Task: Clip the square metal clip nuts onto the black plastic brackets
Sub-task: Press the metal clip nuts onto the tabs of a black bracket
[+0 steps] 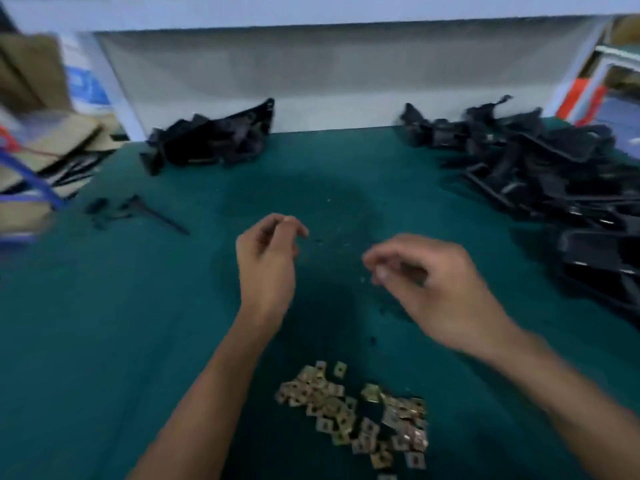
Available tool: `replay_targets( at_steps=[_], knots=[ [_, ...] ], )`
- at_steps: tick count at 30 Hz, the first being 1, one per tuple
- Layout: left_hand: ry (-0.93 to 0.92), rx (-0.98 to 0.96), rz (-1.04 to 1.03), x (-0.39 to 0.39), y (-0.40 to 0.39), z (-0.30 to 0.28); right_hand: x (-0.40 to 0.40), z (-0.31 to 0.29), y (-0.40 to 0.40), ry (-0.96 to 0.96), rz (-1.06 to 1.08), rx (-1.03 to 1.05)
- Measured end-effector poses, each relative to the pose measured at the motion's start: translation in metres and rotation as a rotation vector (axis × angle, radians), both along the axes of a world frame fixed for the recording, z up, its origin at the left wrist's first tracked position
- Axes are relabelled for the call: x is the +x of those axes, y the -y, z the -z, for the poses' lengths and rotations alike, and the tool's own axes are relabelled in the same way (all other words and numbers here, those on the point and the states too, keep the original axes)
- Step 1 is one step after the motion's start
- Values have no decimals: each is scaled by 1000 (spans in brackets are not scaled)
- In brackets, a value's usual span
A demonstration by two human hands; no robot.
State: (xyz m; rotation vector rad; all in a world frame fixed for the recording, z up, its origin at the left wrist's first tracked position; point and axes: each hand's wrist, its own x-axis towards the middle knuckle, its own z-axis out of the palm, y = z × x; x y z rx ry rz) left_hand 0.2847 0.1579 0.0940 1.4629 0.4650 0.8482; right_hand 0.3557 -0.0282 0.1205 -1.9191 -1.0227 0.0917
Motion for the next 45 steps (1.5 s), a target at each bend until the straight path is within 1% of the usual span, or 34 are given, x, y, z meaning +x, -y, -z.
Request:
replay_targets(
  at_steps=[3,7,8,11,13,15,17,20,25,28,30,35,38,40,42,43,45],
  knots=[
    [11,-36,-65,0,-18,19,48,9,-98,-63,-25,-46],
    [31,-42,-25,7,-24,24,105,16,-223,-46,41,-104],
    [29,-63,-23,8,-26,24,118,16,-251,-78,57,-97],
    [29,-121,-32,9,-28,24,147,10,-325,-371,117,38],
    [26,-156,-73,10,-29,24,163,8,-362,-583,207,175],
    [20,-170,-111,11,-29,24,177,13,-387,-726,253,285],
    [16,-189,-123,12,-30,23,188,22,-403,-751,281,300],
    [2,-201,-139,14,-31,23,201,29,-414,-705,333,296],
    [-2,-151,-140,15,-30,23,206,22,-418,-620,374,311],
    [4,-147,-149,14,-29,21,201,13,-405,-594,405,404],
    [7,-134,-156,13,-28,21,197,2,-388,-585,388,469],
    [10,-102,-149,13,-28,23,182,-21,-318,-531,217,607],
    [17,-96,-131,13,-27,26,160,-24,-257,-497,146,587],
    [4,-70,-140,13,-24,28,141,-17,-211,-424,167,573],
    [-3,20,-186,11,-20,24,117,-7,-165,-366,185,579],
    [-9,119,-234,9,-18,22,104,-1,-142,-343,179,574],
    [-52,471,-352,2,-13,16,78,9,-103,-309,177,526]
  ],
)
